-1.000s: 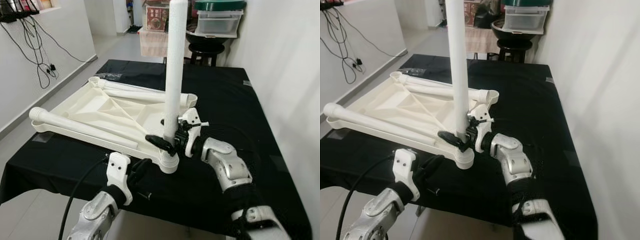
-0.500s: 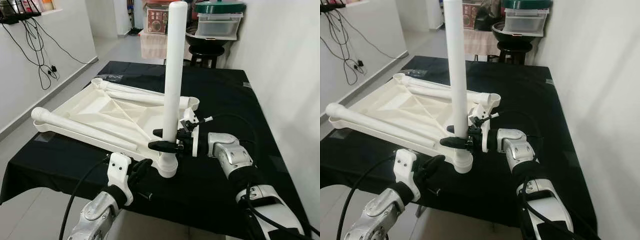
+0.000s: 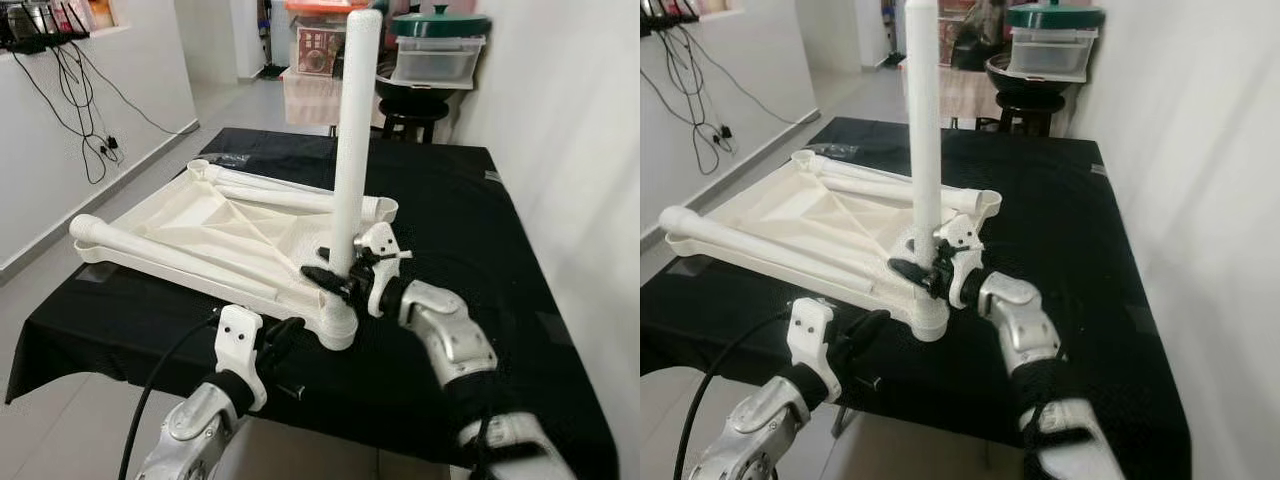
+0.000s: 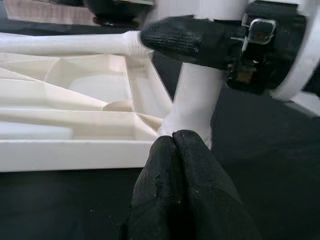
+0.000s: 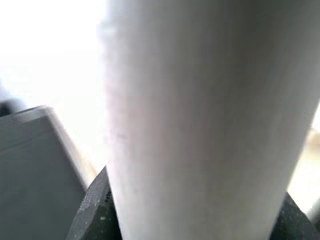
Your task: Building children table
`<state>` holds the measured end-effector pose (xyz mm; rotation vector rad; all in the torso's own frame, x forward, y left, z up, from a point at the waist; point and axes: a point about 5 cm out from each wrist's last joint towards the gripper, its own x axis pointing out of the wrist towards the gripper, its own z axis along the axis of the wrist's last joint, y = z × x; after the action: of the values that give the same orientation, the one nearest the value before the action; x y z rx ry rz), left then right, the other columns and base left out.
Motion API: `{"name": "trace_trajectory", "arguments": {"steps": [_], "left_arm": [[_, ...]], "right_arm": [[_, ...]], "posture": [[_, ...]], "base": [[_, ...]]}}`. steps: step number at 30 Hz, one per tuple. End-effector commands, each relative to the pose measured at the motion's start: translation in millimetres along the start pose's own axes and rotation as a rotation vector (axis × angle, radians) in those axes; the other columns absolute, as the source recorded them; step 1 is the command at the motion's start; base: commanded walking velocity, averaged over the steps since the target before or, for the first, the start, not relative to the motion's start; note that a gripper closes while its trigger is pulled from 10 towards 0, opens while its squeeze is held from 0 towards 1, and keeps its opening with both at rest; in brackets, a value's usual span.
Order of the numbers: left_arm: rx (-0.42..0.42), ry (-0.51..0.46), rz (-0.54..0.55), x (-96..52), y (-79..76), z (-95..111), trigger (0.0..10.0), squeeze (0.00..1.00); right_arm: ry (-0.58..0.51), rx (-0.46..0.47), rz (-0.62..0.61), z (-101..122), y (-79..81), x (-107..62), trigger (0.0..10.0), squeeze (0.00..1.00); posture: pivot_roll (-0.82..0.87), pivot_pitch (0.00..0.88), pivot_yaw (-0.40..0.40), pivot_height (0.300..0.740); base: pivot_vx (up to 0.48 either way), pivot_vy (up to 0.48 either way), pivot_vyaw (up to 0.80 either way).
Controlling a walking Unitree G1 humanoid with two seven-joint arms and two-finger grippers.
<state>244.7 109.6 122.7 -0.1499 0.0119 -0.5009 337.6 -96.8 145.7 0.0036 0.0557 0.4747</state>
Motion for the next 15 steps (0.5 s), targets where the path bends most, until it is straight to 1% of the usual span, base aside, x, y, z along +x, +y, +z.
{"name": "trace_trajectory", "arguments": {"steps": [1, 3, 4, 7, 14, 15], "left_arm": [[-0.002, 0.013, 0.004, -0.6, 2.5, -2.9, 10.0, 0.00], [-0.002, 0.014, 0.003, 0.0, 2.5, -3.0, 10.0, 0.00], [-0.003, 0.015, -0.002, 0.9, 2.4, -3.3, 10.0, 0.00], [0.000, 0.012, 0.004, 0.9, 2.8, -3.2, 10.0, 0.00], [0.004, 0.007, 0.017, 0.6, 3.4, -2.9, 10.0, 0.00], [0.002, 0.009, 0.013, 1.0, 3.5, -3.0, 10.0, 0.00]], "right_arm": [[0.124, 0.003, -0.127, -21.8, -13.8, -8.3, 0.0, 0.00], [0.129, -0.014, -0.119, -21.9, -14.2, -7.0, 0.0, 0.00], [0.155, -0.025, -0.095, -26.4, -12.6, -4.9, 0.0, 0.00], [0.159, -0.036, -0.085, -26.6, -10.1, -4.5, 0.0, 0.00], [0.151, -0.045, -0.107, -23.2, -7.5, -5.2, 0.0, 0.00], [0.131, -0.004, 0.032, -18.4, -1.0, -1.9, 10.0, 1.00]], "posture": [[-0.02, 0.000, -0.008, 0.740], [-0.01, 0.000, -0.013, 0.740], [0.00, 0.000, -0.020, 0.740], [-0.01, 0.000, -0.016, 0.740], [-0.01, 0.000, -0.016, 0.740], [-0.01, 0.000, -0.015, 0.740]], "base": [[0.000, 0.000, 0.00], [0.000, 0.000, 0.00], [0.000, 0.000, 0.00], [0.000, 0.000, 0.00], [0.000, 0.000, 0.00], [0.000, 0.000, 0.00]]}}
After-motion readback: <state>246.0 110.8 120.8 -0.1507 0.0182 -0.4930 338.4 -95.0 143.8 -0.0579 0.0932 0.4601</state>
